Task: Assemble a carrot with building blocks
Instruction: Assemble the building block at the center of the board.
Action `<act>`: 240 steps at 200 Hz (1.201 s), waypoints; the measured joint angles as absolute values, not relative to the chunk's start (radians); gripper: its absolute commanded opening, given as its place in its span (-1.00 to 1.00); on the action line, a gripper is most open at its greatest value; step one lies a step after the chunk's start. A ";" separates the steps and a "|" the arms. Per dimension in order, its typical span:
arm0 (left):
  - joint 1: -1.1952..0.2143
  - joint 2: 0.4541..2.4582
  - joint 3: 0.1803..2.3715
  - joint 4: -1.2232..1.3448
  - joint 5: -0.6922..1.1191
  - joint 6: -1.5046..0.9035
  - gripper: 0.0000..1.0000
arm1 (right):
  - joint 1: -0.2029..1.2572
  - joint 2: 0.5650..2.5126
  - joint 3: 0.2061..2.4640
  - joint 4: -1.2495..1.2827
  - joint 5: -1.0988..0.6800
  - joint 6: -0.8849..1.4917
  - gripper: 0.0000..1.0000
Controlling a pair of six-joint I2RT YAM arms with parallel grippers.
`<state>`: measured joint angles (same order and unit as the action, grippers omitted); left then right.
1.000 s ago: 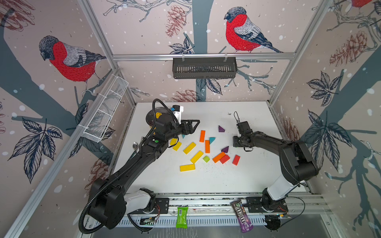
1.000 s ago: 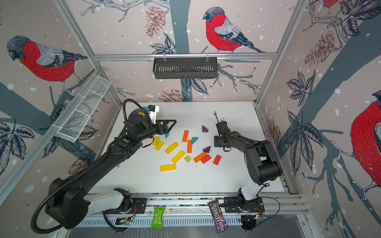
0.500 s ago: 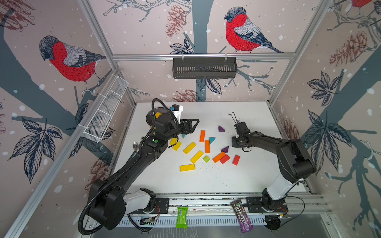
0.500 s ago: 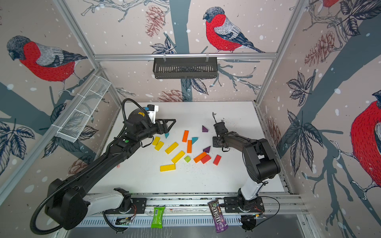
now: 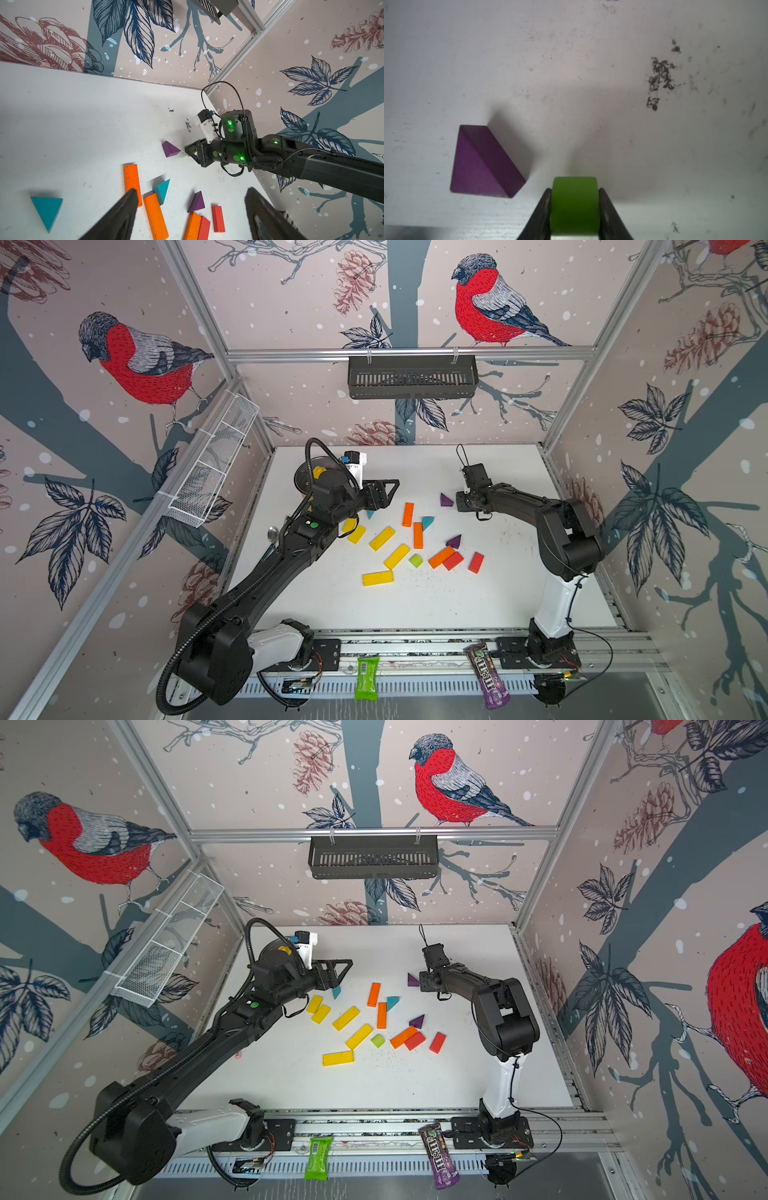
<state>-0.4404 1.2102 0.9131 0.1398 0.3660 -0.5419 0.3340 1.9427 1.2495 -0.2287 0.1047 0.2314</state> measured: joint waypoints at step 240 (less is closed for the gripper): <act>-0.440 1.223 0.917 0.124 0.363 -0.519 0.64 | 0.316 2.021 1.301 -0.236 0.045 0.166 0.00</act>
